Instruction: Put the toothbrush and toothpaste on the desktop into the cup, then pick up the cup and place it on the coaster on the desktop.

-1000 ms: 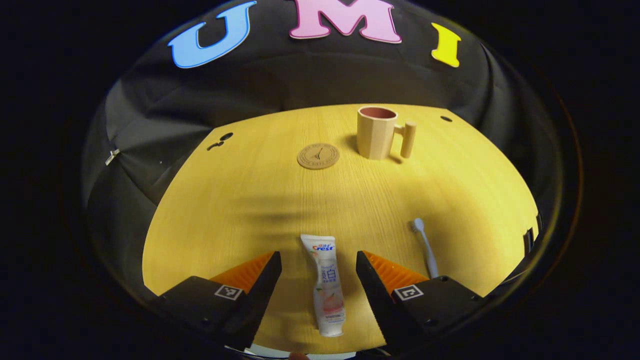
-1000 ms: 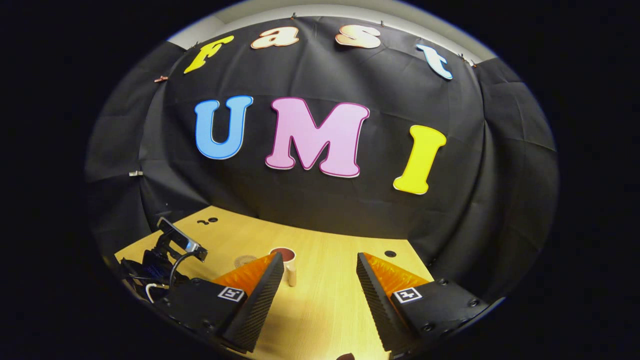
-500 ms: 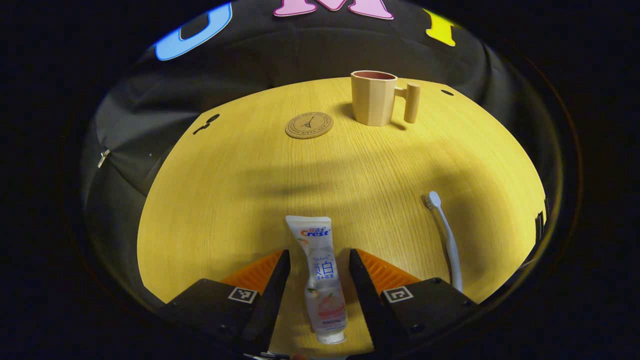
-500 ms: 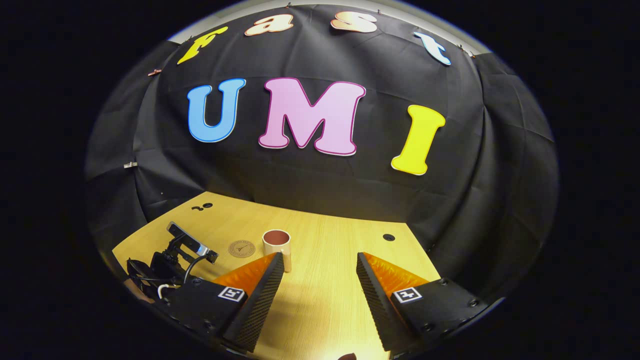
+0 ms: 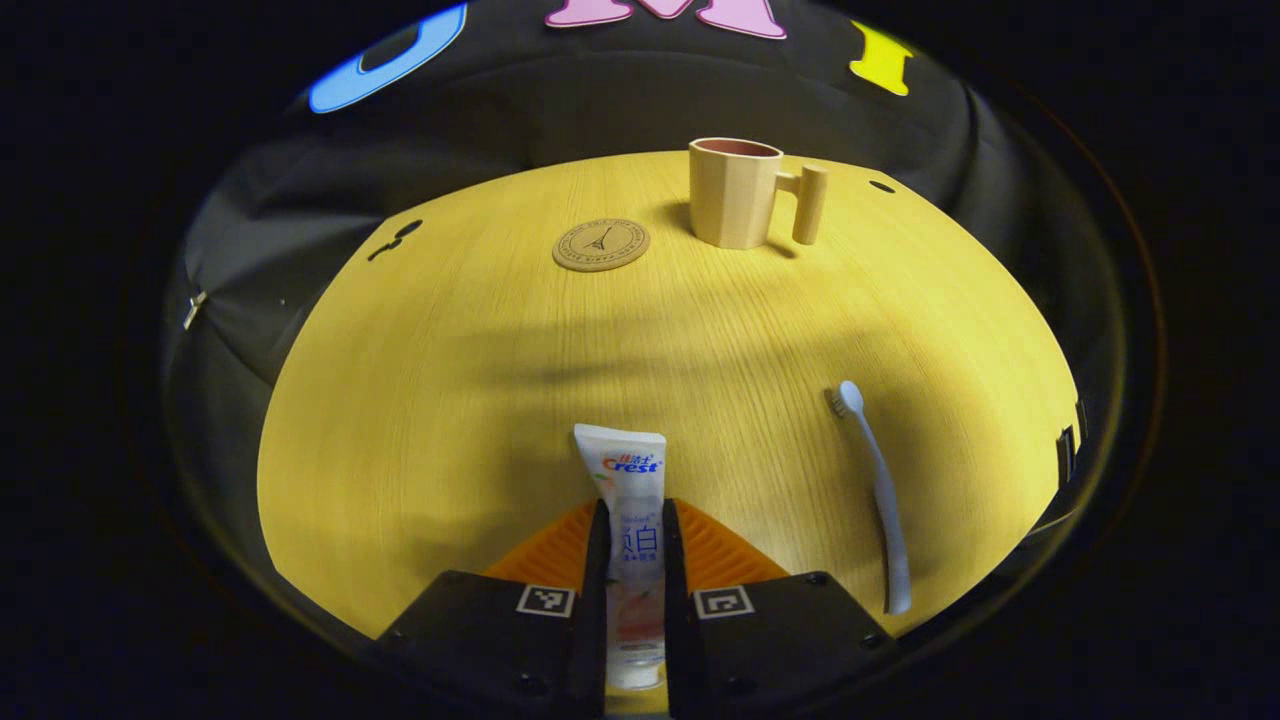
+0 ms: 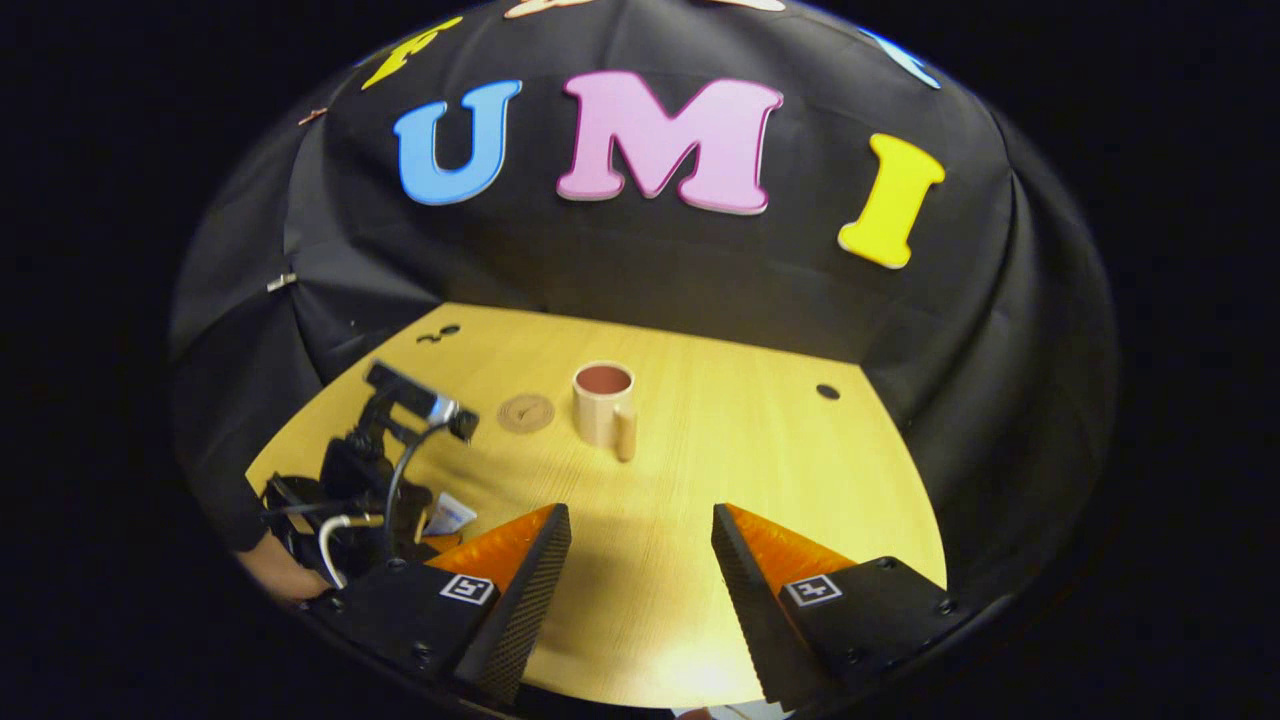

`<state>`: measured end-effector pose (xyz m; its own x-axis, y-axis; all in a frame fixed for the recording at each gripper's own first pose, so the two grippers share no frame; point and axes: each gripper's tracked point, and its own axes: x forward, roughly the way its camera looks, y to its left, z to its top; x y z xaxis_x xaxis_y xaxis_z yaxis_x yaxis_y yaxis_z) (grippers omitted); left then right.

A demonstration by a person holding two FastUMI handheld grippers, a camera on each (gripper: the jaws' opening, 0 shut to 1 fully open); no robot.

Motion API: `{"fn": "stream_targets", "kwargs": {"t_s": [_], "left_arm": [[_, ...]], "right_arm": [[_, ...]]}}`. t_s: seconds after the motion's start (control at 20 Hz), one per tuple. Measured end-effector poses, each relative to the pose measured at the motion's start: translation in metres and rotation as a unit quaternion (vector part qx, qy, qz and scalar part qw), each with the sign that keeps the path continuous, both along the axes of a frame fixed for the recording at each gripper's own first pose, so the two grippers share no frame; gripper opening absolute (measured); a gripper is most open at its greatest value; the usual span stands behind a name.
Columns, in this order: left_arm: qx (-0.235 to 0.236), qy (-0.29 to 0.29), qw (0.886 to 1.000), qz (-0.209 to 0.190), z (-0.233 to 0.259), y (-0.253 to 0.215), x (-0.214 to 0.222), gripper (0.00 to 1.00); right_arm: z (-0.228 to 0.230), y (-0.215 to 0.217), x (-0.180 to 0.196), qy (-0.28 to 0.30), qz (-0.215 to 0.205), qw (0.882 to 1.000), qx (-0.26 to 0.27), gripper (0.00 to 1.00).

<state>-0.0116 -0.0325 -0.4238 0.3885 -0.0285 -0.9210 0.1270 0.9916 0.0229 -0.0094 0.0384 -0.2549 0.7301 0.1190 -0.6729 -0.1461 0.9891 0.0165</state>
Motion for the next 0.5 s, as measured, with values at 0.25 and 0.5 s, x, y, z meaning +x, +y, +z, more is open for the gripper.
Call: {"fn": "stream_targets", "kwargs": {"t_s": [0.25,0.5], "left_arm": [[-0.054,-0.006,0.998,0.018,0.027,0.011,-0.015,0.26],[-0.083,-0.027,0.996,0.035,0.062,0.025,-0.027,0.25]], "right_arm": [[-0.045,0.039,-0.015,0.065,0.001,0.998,0.015,0.85],[-0.101,0.054,-0.037,0.15,-0.003,0.989,0.016,0.84]]}}
